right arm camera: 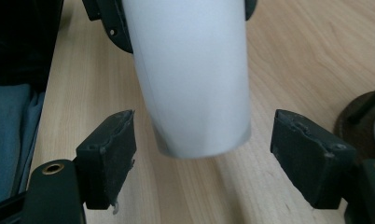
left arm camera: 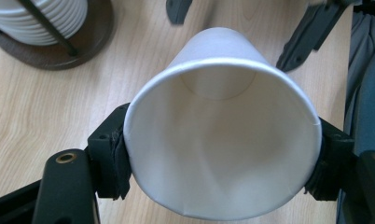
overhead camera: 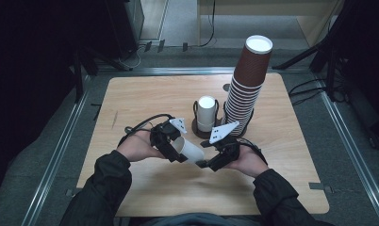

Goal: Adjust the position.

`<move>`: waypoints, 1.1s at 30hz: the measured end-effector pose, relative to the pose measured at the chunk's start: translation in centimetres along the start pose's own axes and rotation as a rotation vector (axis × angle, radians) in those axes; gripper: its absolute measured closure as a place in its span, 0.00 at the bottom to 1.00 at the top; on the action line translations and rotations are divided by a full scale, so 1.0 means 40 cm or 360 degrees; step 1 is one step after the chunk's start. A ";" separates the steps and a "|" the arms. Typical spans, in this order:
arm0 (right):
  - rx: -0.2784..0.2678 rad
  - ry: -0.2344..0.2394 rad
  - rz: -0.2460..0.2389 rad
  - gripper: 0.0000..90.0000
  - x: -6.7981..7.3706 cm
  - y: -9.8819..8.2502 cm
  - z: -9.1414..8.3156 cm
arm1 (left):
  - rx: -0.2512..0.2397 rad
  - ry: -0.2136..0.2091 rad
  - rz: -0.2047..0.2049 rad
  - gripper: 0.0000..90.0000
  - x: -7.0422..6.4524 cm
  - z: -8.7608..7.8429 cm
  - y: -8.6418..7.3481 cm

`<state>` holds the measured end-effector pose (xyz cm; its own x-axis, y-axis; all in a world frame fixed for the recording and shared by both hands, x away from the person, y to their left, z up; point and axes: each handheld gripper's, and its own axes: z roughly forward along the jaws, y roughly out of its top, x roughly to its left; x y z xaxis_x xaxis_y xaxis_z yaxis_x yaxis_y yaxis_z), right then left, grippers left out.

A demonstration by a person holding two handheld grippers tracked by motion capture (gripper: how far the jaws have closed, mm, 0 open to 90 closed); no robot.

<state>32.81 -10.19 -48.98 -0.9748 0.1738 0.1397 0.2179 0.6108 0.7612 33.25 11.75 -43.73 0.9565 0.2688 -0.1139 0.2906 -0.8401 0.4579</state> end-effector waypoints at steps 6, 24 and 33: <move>0.0048 0.0017 -0.0052 0.25 0.011 0.003 0.025 | 0.0021 -0.0007 0.0044 0.28 -0.018 0.016 0.014; 0.0050 0.0029 -0.0127 0.36 0.029 0.013 0.037 | -0.0015 0.0012 0.0103 0.21 -0.035 0.020 0.020; -0.0021 -0.0002 -0.0101 0.36 0.013 0.010 0.015 | -0.0133 0.0060 0.0051 0.02 -0.032 -0.001 0.007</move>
<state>32.41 -9.39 -48.98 -0.9866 0.1363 0.0902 0.1553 0.6102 0.7768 32.11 11.20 -43.44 0.9630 0.2612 -0.0658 0.2552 -0.8069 0.5327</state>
